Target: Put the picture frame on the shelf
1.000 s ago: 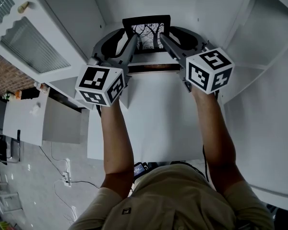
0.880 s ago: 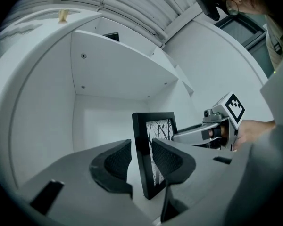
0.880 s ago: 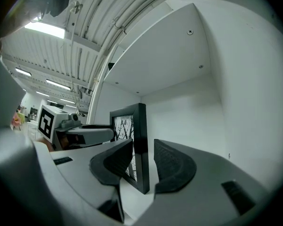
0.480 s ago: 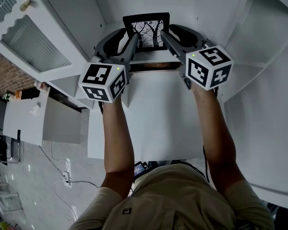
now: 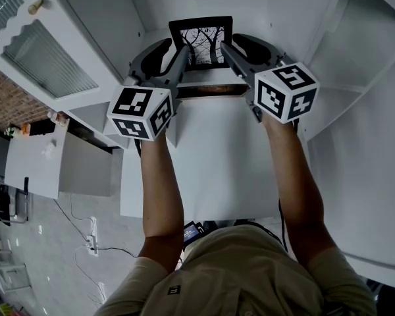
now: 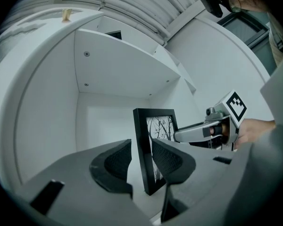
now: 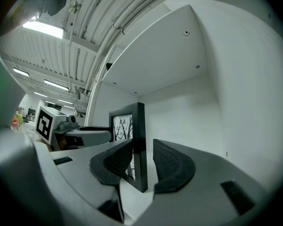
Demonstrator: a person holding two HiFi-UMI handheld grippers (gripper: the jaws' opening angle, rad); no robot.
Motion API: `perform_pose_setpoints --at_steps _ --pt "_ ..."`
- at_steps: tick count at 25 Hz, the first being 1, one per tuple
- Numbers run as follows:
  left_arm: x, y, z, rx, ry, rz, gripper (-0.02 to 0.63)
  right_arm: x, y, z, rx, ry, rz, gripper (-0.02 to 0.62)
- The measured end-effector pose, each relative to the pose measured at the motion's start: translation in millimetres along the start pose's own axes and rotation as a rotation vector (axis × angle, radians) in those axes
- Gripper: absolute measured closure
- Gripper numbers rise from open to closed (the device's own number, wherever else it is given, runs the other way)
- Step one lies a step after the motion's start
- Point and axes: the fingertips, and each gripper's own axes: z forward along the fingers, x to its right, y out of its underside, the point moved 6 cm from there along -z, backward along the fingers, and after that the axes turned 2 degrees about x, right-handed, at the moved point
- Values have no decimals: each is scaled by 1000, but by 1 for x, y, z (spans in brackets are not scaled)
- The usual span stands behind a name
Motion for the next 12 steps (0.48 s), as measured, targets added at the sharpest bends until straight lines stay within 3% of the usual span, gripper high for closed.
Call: perform_pose_setpoints --at_steps 12 --pt "-1 -1 1 5 -7 -4 486 0 -1 -2 9 -1 2 471"
